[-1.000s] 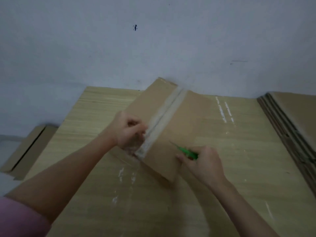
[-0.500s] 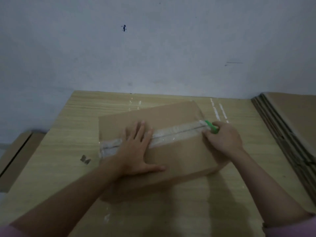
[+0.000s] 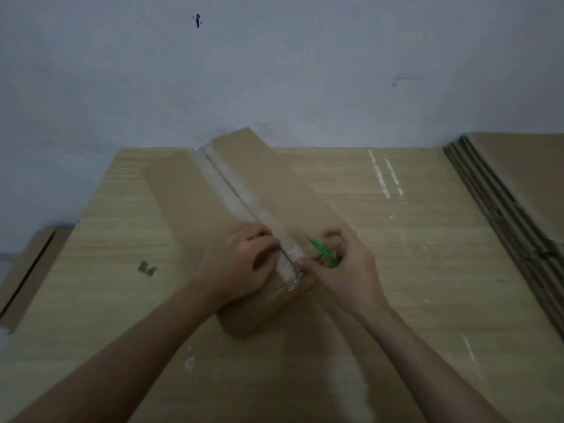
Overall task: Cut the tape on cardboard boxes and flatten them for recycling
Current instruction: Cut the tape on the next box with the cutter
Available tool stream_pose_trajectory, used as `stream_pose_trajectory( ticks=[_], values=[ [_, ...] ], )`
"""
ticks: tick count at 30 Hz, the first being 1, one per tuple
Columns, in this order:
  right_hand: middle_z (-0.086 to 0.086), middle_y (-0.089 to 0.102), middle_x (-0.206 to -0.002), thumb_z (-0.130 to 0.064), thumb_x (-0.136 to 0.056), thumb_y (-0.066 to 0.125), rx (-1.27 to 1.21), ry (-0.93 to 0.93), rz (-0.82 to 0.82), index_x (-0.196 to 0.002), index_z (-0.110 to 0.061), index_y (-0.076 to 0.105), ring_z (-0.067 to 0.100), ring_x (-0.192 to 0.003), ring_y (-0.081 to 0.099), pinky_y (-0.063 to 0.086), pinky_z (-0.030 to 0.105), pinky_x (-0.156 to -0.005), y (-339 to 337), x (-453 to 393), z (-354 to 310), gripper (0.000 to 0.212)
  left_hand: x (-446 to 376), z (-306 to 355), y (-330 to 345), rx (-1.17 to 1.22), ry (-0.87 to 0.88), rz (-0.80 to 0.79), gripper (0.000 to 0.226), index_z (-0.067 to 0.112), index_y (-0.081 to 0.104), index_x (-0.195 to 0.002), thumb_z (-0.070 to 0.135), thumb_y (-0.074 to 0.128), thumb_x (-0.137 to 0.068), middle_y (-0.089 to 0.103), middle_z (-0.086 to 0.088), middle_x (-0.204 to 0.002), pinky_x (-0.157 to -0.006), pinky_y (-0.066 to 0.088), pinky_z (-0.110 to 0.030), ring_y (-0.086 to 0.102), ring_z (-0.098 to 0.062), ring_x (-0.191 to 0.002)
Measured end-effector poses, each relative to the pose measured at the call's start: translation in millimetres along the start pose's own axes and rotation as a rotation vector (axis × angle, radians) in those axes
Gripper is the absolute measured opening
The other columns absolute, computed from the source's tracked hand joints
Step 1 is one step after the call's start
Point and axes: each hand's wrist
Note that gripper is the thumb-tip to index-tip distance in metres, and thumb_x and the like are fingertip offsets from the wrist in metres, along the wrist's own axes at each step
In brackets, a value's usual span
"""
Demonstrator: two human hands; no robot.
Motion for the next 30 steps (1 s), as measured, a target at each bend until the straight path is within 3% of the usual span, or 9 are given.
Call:
stream_pose_trajectory(
  ticks=[3, 8, 11, 14, 18, 21, 24, 28, 30],
  values=[
    [-0.003, 0.062, -0.121, -0.044, -0.063, 0.083, 0.049, -0.069, -0.047, -0.12, -0.02, 0.062, 0.015, -0.112, 0.056, 0.042, 0.026, -0.095, 5.9, -2.9, 2.0, 0.066, 28.2, 19.2, 5.8, 0.065, -0.143, -0.005, 0.035, 0.012, 0.071, -0.1, 0.036, 0.053, -0.083, 0.066, -0.001, -0.107, -0.076, 0.056, -0.033, 0.063, -0.017, -0.099],
    [-0.007, 0.064, -0.122, -0.057, -0.058, 0.079, 0.071, -0.055, -0.049, -0.119, -0.023, 0.066, 0.011, -0.116, 0.056, 0.045, 0.031, -0.1, 7.1, -3.5, 10.8, 0.072, 35.9, 24.5, 6.4, 0.103, -0.252, -0.099, 0.049, 0.01, 0.065, -0.111, 0.046, 0.05, -0.081, 0.063, -0.003, -0.115, -0.087, 0.051, -0.034, 0.061, -0.022, -0.105],
    [-0.004, 0.066, -0.119, -0.047, -0.062, 0.082, -0.01, -0.07, -0.054, -0.117, -0.018, 0.067, 0.008, -0.113, 0.058, 0.044, 0.027, -0.1, 8.9, -7.1, 14.9, 0.065, 29.6, 29.8, 5.5, 0.043, -0.303, -0.172, 0.062, 0.015, 0.06, -0.122, 0.054, 0.038, -0.078, 0.055, 0.001, -0.126, -0.093, 0.046, -0.035, 0.055, -0.02, -0.112],
    [0.003, 0.067, -0.116, -0.023, -0.074, 0.079, -0.197, -0.107, -0.044, -0.115, -0.007, 0.067, 0.006, -0.107, 0.06, 0.045, 0.02, -0.098, 9.8, -8.6, 21.7, 0.046, 24.9, 34.2, 5.9, 0.145, -0.396, -0.212, 0.077, 0.019, 0.054, -0.129, 0.061, 0.032, -0.068, 0.046, 0.006, -0.133, -0.104, 0.033, -0.033, 0.042, -0.015, -0.123],
    [0.004, 0.068, -0.111, -0.015, -0.077, 0.077, -0.284, -0.109, -0.01, -0.114, -0.004, 0.067, 0.01, -0.101, 0.061, 0.047, 0.02, -0.091, 12.4, -9.3, 23.1, 0.04, 16.7, 34.2, -5.6, 0.144, -0.484, -0.468, 0.078, 0.036, 0.036, -0.142, 0.071, 0.045, -0.073, 0.024, 0.025, -0.147, -0.114, -0.008, -0.05, 0.003, -0.003, -0.141],
    [0.007, 0.067, -0.114, -0.014, -0.077, 0.076, -0.304, -0.111, -0.008, -0.115, -0.002, 0.066, 0.014, -0.104, 0.062, 0.047, 0.025, -0.095, 13.2, -10.5, 21.2, 0.041, 11.6, 24.9, -11.4, 0.277, -0.559, -0.544, 0.064, 0.055, 0.038, -0.131, 0.062, 0.064, -0.073, 0.026, 0.036, -0.138, -0.11, -0.015, -0.059, -0.001, 0.0, -0.142],
    [0.002, 0.063, -0.121, -0.019, -0.083, 0.071, -0.352, -0.088, -0.101, -0.124, -0.004, 0.06, 0.008, -0.11, 0.059, 0.044, 0.023, -0.099, 4.7, -10.0, 22.4, 0.045, 6.7, 19.1, -12.1, 0.574, -0.648, -0.451, 0.047, 0.075, 0.052, -0.088, 0.068, 0.064, -0.043, 0.039, 0.023, -0.143, -0.114, -0.008, -0.055, 0.006, 0.003, -0.14],
    [-0.004, 0.065, -0.109, -0.02, -0.093, 0.057, -0.225, -0.242, -0.006, -0.122, -0.011, 0.062, -0.002, -0.092, 0.058, 0.039, 0.004, -0.078, -3.3, 10.1, 32.8, 0.031, -1.8, 24.8, -12.9, 0.657, -0.673, -0.433, 0.04, 0.068, 0.058, -0.082, 0.045, 0.069, -0.052, 0.031, 0.005, -0.149, -0.114, -0.008, -0.051, 0.003, 0.002, -0.141],
    [0.0, 0.069, -0.081, -0.028, -0.088, 0.058, -0.031, -0.41, 0.113, -0.11, -0.012, 0.071, 0.008, -0.068, 0.059, 0.043, 0.014, -0.062, -0.9, 21.7, 43.4, 0.03, -5.3, 25.2, -12.5, 0.675, -0.677, -0.443, 0.041, 0.062, 0.058, -0.087, 0.039, 0.067, -0.054, 0.031, 0.008, -0.146, -0.115, -0.008, -0.051, 0.003, -0.001, -0.142]
  ],
)
Point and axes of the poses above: each hand's wrist, its own x-axis away from the middle knuckle, its own y-axis out of the palm, z = x × y
